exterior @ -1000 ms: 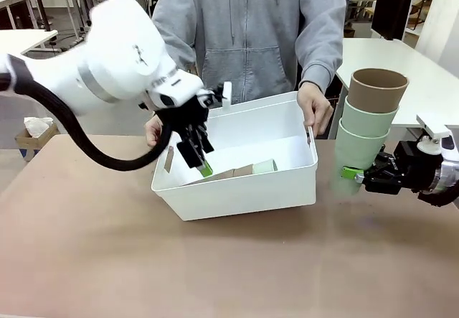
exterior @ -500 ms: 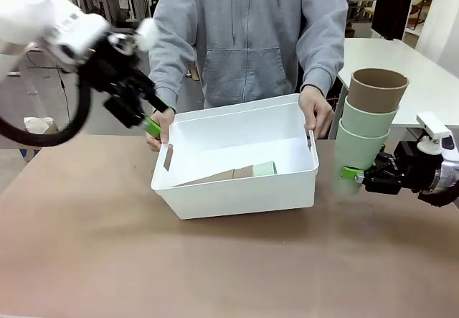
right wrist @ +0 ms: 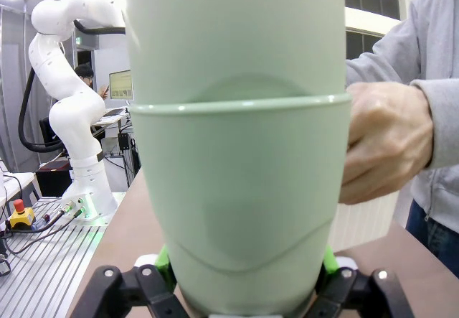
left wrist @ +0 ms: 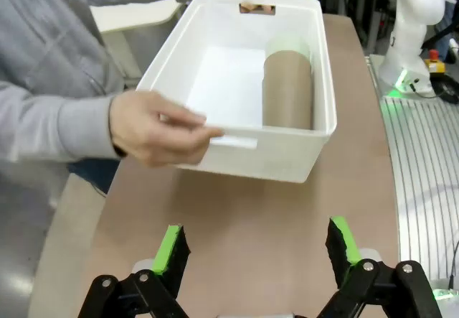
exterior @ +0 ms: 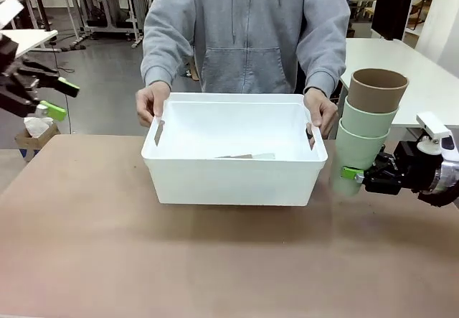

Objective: Stack the cups and store them in the basket.
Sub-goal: Place the stack of Reusable plastic cups into the Pantry Basket.

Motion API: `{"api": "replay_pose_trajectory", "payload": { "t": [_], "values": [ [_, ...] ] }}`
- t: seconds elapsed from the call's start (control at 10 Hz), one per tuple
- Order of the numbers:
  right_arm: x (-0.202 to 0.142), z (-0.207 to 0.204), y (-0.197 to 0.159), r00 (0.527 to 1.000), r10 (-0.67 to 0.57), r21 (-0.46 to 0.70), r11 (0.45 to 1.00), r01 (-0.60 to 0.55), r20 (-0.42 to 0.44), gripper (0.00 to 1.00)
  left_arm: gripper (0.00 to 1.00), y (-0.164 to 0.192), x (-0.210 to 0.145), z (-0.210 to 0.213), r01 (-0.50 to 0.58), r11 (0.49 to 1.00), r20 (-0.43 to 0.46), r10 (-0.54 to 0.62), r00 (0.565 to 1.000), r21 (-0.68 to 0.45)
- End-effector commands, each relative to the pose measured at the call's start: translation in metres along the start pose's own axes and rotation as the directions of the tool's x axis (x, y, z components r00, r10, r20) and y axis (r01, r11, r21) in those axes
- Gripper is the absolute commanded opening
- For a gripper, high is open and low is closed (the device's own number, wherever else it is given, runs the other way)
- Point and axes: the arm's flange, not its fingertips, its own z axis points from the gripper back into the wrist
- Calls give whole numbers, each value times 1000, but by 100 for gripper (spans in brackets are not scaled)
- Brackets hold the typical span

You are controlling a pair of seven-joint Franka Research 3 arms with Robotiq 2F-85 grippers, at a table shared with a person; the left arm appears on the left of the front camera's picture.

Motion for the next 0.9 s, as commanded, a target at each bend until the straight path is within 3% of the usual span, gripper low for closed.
{"api": "replay_pose_trajectory", "payload": {
  "t": [0.0,0.1,0.2,0.8],
  "values": [
    [5,0,0,1000,12,0,1000,-12,2,84,100,1,-7,-5,15,1000,49,-16,999,21],
    [5,0,0,1000,12,0,1000,-12,2,84,94,-2,-10,-3,-1,1000,76,0,997,23],
    [5,0,0,1000,12,0,1000,-12,2,84,94,1,-8,4,-7,1000,12,7,1000,11],
    [5,0,0,1000,12,0,1000,-12,2,84,94,1,-8,4,-7,1000,12,7,1000,11]
  ]
}}
